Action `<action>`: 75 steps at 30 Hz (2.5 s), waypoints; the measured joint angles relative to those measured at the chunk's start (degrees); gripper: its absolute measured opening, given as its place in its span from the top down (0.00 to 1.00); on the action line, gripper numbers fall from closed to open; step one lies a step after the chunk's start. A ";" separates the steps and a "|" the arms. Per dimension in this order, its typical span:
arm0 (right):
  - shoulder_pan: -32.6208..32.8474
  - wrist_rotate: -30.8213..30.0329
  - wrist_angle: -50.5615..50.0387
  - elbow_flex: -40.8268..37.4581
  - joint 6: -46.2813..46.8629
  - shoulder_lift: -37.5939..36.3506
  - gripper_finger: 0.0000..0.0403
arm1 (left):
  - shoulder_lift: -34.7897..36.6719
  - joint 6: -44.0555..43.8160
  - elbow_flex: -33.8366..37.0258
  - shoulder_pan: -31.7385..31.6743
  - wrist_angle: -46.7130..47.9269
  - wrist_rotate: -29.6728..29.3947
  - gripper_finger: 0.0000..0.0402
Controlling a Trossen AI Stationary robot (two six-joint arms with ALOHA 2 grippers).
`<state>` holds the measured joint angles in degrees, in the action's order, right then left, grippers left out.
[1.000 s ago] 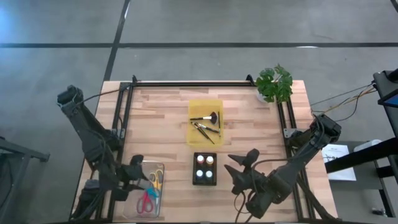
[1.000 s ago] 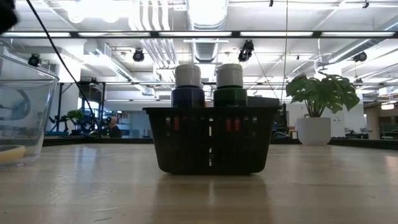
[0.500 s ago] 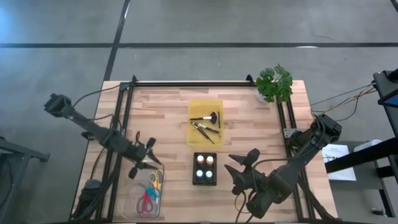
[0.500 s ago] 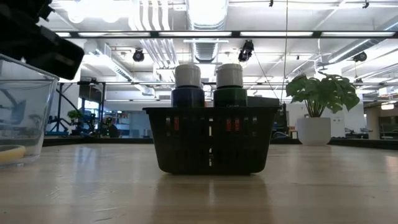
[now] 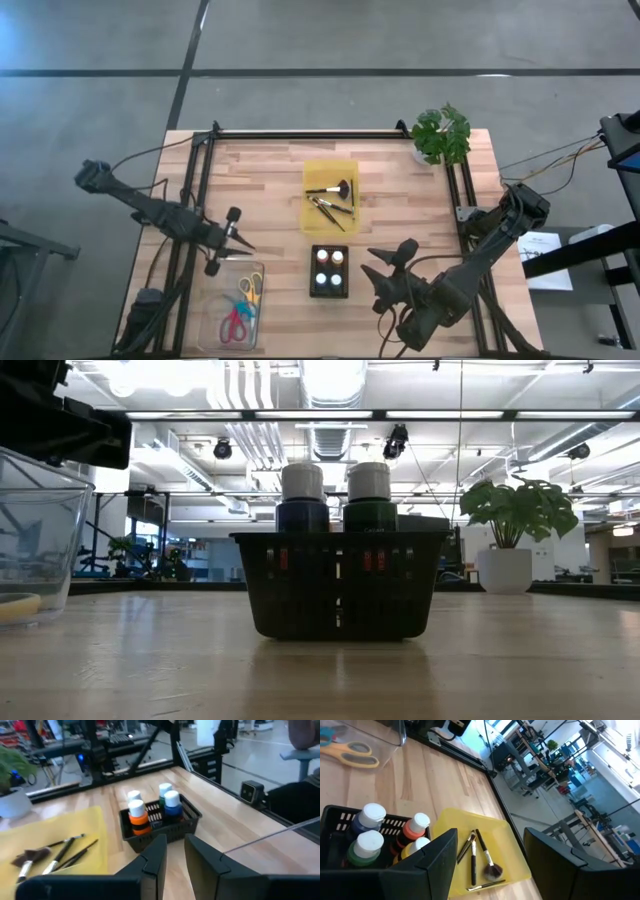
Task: Pick & Place Paint Supplies
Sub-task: Return to Home Position
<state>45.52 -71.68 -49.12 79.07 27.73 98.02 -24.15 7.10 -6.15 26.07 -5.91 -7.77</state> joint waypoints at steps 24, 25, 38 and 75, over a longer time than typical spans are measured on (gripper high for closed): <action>0.07 0.11 -3.27 0.00 4.06 -0.13 0.44 | 14.57 0.00 5.94 -12.57 3.98 1.27 0.81; 0.17 0.10 -4.45 0.00 5.23 -0.13 0.44 | 14.57 -0.01 5.95 -13.97 4.10 1.82 0.81; 0.76 0.11 -10.67 0.00 13.99 -0.15 0.44 | 16.29 -1.54 5.99 -27.68 2.96 19.34 0.81; -12.97 50.63 41.39 -6.63 -29.62 -0.05 0.44 | 16.14 -4.51 6.01 -27.76 3.33 16.74 0.81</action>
<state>32.55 -21.05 -7.74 72.44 -1.89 97.97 -8.01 2.59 -0.14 -1.69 -2.58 8.97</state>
